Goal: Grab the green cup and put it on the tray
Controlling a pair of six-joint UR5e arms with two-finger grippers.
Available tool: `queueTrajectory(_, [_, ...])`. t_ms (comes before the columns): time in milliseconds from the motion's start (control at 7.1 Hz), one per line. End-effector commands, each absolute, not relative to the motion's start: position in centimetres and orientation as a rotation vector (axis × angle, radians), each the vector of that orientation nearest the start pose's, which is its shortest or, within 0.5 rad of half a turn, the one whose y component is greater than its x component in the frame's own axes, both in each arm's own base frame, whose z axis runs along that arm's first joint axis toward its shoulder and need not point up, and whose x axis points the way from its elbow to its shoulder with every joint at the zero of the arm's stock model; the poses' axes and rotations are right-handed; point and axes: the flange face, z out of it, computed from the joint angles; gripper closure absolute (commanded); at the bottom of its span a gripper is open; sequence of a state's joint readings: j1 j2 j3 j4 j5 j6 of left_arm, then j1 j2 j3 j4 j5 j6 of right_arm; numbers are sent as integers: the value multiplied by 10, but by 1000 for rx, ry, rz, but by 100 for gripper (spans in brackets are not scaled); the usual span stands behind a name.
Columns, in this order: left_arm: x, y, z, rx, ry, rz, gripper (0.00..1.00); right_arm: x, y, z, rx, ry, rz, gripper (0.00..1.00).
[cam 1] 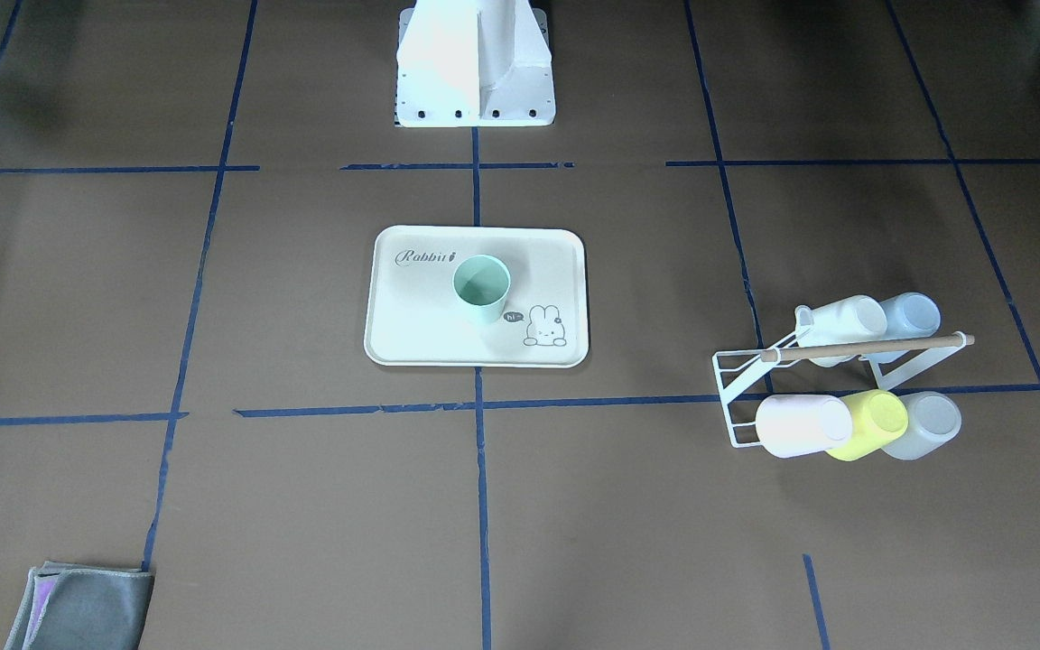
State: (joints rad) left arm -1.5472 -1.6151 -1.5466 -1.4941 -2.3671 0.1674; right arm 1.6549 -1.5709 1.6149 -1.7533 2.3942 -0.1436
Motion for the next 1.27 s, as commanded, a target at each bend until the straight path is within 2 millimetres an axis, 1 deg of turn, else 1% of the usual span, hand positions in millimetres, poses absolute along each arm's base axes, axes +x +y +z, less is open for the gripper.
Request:
queueTrajectory(0, [-51, -509, 654, 6, 798, 157, 0, 111, -462, 673, -26, -831, 19, 0])
queueTrajectory(423, [-51, -509, 654, 6, 800, 156, 0, 112, -473, 662, 7, -822, 138, 0])
queueTrajectory(563, [-51, -509, 653, 7, 800, 157, 0, 109, -474, 666, 7, -822, 146, 0])
queueTrajectory(704, [-51, -509, 654, 6, 798, 157, 0, 101, -476, 666, -1, -821, 131, 0])
queueTrajectory(986, [-52, -508, 654, 7, 800, 155, 0, 88, -483, 661, -4, -823, 103, 0])
queueTrajectory(1127, [-53, -509, 651, 13, 800, 156, 0, 87, -484, 661, -1, -823, 99, 0])
